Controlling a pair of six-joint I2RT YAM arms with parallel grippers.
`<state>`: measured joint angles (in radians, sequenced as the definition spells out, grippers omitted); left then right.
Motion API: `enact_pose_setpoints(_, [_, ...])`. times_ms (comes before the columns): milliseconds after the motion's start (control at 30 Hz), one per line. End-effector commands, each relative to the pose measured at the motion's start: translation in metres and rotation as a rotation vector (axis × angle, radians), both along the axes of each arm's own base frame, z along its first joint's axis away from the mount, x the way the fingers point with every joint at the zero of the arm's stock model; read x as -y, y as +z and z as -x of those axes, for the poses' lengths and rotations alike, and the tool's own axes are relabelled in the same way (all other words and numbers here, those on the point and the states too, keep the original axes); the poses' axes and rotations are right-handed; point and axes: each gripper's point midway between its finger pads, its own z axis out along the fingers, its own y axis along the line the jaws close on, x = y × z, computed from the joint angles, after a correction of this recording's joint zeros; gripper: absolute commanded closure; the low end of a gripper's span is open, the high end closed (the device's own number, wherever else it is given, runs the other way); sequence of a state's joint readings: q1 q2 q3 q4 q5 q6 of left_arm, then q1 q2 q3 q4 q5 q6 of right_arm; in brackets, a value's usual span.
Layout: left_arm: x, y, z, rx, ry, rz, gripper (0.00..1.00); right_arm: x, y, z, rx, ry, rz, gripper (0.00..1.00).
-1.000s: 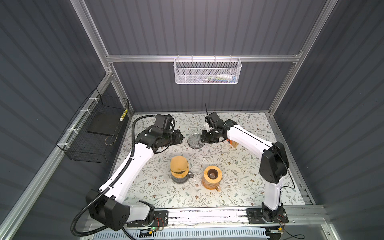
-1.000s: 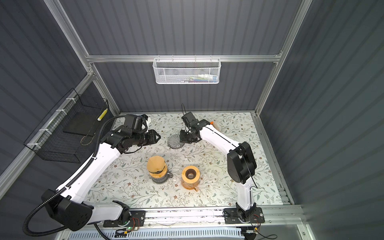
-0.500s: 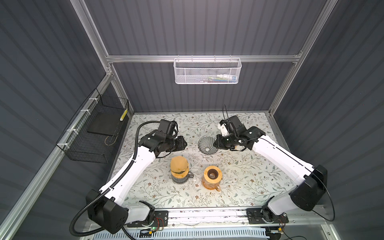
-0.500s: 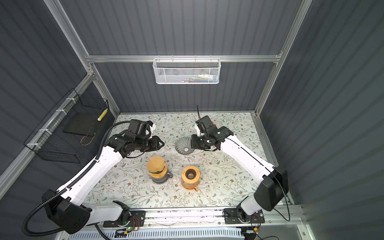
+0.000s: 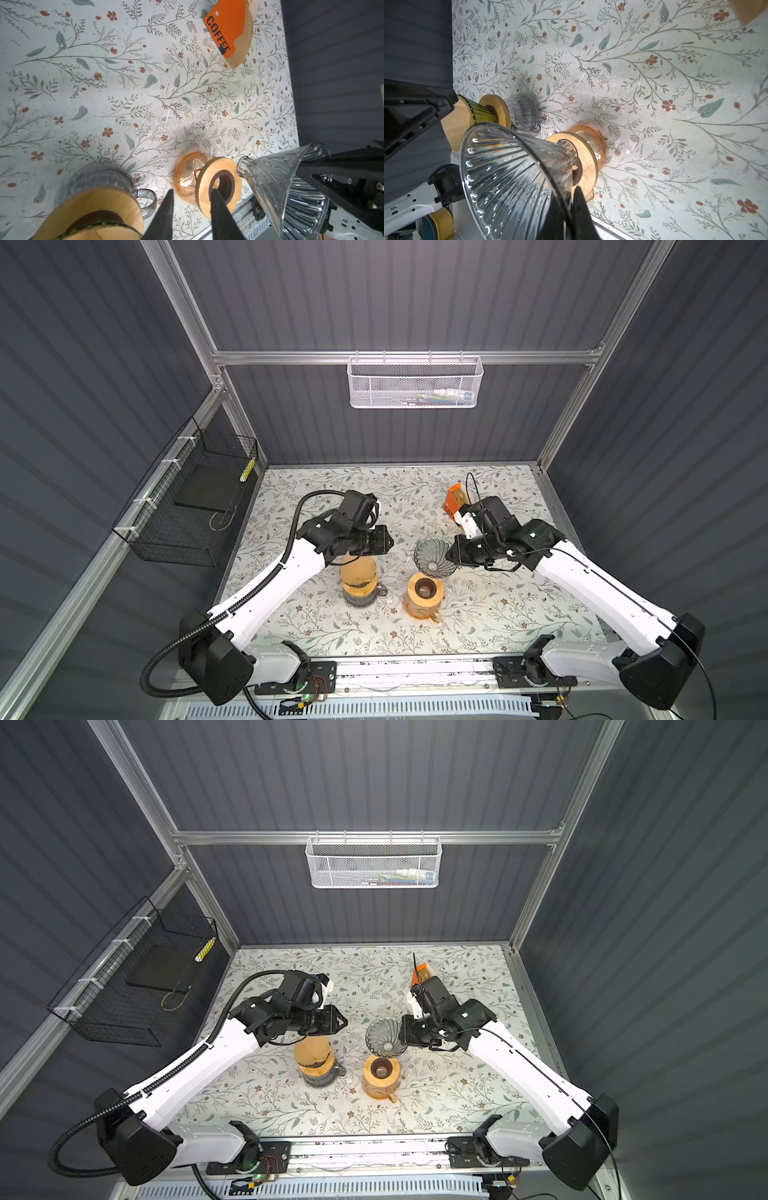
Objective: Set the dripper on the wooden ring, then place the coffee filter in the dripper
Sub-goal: 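Carry the glass dripper with the right gripper over the ring on the pitcher, then lower the glass dripper into the wooden ring with the right gripper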
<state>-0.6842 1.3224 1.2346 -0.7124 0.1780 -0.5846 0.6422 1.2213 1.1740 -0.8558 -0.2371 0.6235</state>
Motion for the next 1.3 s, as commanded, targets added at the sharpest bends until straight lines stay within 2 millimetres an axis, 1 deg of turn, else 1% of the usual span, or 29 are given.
enact_pose_setpoints(0, [0.006,-0.008,0.012,-0.035,-0.020,0.000,0.70,-0.001,0.001,0.012,-0.013,0.015,-0.011,1.00])
enact_pose_setpoints(100, [0.007,-0.011,0.021,-0.043,-0.030,-0.011,0.70,-0.002,-0.003,0.019,-0.017,0.028,0.004,1.00])
enact_pose_setpoints(233, [0.009,-0.012,0.030,-0.047,-0.040,-0.013,0.70,-0.009,-0.008,0.026,-0.025,0.051,0.001,1.00])
enact_pose_setpoints(500, [0.009,-0.010,0.043,-0.056,-0.060,-0.020,0.71,-0.015,-0.021,0.031,-0.040,0.059,-0.002,1.00])
enact_pose_setpoints(800, [0.008,-0.010,0.052,-0.065,-0.094,-0.038,0.73,-0.020,-0.029,0.029,-0.046,0.058,0.003,1.00])
enact_pose_setpoints(1267, [0.006,-0.005,0.057,-0.058,-0.120,-0.045,0.75,-0.024,-0.042,0.023,-0.060,0.052,0.019,1.00])
